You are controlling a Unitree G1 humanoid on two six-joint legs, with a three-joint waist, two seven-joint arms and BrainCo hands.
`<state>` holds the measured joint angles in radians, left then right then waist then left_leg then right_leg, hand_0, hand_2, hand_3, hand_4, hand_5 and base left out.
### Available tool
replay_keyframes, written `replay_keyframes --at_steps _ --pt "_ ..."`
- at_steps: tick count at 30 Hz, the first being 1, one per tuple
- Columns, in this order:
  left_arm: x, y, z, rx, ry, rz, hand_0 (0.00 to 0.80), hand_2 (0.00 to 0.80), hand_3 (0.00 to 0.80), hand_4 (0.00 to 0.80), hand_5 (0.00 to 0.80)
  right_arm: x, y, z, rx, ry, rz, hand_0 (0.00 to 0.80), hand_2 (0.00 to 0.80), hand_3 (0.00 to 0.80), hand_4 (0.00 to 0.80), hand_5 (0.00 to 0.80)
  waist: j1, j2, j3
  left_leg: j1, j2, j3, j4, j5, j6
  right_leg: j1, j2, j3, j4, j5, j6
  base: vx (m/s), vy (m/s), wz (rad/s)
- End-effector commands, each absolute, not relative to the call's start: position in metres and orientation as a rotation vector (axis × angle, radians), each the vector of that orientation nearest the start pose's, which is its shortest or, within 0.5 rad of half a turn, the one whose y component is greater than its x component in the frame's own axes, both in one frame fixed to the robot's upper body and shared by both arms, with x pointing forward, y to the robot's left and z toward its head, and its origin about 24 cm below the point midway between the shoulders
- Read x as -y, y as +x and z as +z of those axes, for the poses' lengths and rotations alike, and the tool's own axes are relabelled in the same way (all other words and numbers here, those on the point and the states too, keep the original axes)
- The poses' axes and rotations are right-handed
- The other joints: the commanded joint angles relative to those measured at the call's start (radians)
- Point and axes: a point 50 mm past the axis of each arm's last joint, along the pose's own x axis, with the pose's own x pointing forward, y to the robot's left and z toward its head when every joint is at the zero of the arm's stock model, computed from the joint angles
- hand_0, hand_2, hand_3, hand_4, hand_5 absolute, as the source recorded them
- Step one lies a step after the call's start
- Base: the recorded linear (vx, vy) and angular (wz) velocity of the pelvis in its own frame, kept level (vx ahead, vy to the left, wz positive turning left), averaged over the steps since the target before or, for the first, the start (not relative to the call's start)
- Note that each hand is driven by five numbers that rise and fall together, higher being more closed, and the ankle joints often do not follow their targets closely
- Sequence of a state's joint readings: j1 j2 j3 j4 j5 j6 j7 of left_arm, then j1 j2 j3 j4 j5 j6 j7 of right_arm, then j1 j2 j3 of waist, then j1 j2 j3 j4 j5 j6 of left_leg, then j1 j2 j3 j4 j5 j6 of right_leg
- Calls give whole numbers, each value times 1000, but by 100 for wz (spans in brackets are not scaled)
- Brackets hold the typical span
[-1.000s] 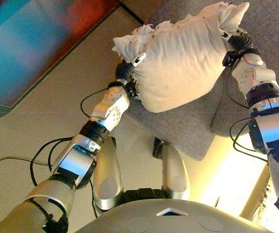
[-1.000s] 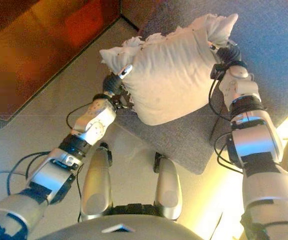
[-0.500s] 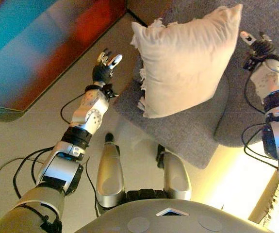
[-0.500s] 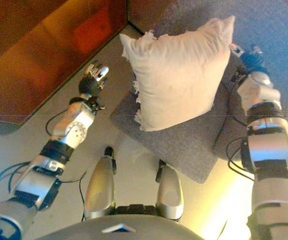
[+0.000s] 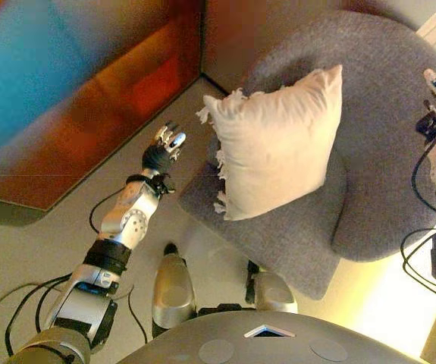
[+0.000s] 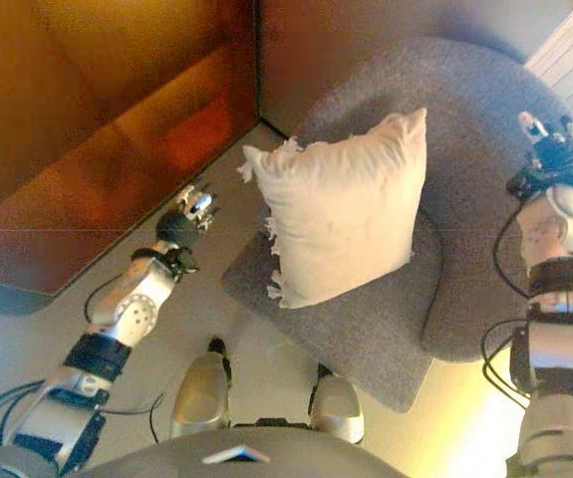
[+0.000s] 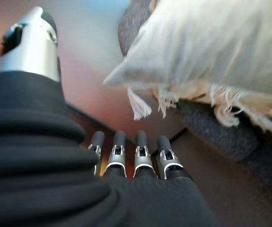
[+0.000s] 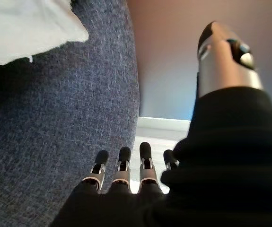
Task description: Pick up the cushion and take it to the sofa
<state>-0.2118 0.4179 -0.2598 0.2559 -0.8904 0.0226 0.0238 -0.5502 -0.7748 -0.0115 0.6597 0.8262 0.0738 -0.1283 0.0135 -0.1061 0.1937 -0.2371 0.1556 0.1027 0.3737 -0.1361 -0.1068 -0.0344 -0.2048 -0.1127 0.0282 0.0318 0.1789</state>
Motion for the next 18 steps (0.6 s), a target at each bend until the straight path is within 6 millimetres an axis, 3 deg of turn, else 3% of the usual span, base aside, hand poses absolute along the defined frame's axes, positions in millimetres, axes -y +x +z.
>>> replay_keyframes --at_steps 1,11,14,18 --pt "-178 274 33 -164 -457 -178 0 0 0 0 0 330 320 135 90 141 -306 0 0 0 0 0 2 19 -96 109 43 40 -209 108 -32 -19 -34 8 -41 72 68 -53 148 -16" --pt "-188 238 2 -210 -438 -149 0 0 0 0 0 238 269 31 -43 433 -37 0 0 0 0 0 -41 43 -114 212 -17 92 -272 90 24 -17 -8 43 -63 97 54 -63 130 -16" --pt "-189 228 -2 -192 -476 -164 0 0 0 0 0 212 255 8 -98 581 -2 0 0 0 0 0 -50 52 -115 236 -35 102 -297 93 33 -14 1 44 -65 98 47 -37 112 -15" --pt "-185 223 -1 -136 -512 -178 0 0 0 0 0 183 241 -3 -93 843 36 0 0 0 0 0 -65 64 -109 247 -49 111 -327 101 41 -19 11 50 -62 92 36 -58 97 -4"
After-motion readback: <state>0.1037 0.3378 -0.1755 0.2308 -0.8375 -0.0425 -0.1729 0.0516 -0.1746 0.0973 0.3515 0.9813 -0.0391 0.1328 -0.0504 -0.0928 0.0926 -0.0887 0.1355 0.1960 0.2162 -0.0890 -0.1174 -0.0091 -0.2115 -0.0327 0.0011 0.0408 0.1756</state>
